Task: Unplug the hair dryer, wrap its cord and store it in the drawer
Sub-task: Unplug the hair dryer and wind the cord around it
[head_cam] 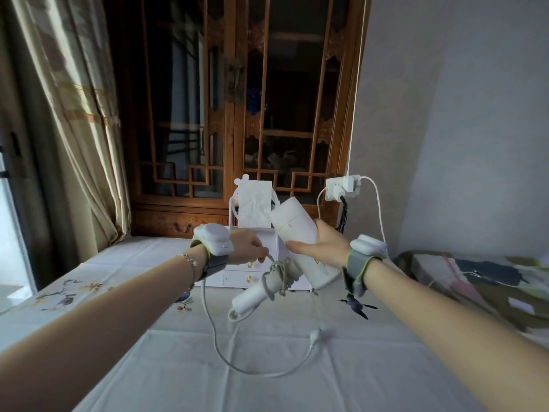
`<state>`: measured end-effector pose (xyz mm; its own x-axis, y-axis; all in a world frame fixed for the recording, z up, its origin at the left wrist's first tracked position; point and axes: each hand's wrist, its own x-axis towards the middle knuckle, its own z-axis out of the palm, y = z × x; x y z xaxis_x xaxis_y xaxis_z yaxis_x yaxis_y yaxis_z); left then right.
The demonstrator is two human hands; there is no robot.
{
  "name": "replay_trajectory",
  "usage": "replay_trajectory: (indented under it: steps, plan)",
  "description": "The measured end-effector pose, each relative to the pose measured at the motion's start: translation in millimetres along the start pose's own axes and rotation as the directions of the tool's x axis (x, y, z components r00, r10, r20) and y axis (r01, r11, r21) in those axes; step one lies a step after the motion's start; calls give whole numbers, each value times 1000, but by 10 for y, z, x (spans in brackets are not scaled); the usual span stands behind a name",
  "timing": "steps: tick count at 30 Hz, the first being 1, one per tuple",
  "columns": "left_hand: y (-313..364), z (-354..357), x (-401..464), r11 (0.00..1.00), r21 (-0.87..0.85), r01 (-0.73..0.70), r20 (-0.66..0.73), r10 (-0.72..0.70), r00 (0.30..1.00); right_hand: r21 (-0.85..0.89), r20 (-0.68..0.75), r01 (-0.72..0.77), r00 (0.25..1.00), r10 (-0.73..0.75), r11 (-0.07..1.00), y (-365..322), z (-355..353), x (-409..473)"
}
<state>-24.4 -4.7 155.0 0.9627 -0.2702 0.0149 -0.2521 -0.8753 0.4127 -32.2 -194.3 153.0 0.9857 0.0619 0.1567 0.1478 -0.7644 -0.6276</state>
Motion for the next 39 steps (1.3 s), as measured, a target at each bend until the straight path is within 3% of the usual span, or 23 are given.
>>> replay_trajectory:
  steps: [4,7,11,15,17,21,28,32,36,39]
  plan:
    - [81,13,12,965,-224,135,72,-121,990,40,-119,-40,992,45,998,1,61,20]
    - [89,63,5,941,-306,145,63,-132,989,146,-188,-74,977,101,987,5,79,31]
    - [62,54,-67,860,-504,77,89,-37,995,355,-234,-93,955,185,930,35,80,51]
    - [76,90,-178,760,-650,4,88,70,994,625,-193,-97,942,274,775,37,68,40]
    - [28,138,-202,713,-699,-57,31,110,993,701,-169,-100,939,301,706,30,66,35]
    - [-79,215,-210,631,-773,-69,67,189,980,789,-107,-111,943,314,604,13,41,25]
    - [-299,245,-173,659,-731,-176,1,260,966,877,37,-173,955,296,448,155,-85,42]
    - [-388,222,-131,734,-646,-208,-16,260,966,903,133,-215,963,232,372,226,-141,14]
    - [-466,132,-56,865,-454,-216,34,259,965,874,208,-246,969,134,419,281,-244,-28]
    - [-602,72,70,957,-241,-163,0,168,986,826,252,-259,964,84,500,295,-322,-64]
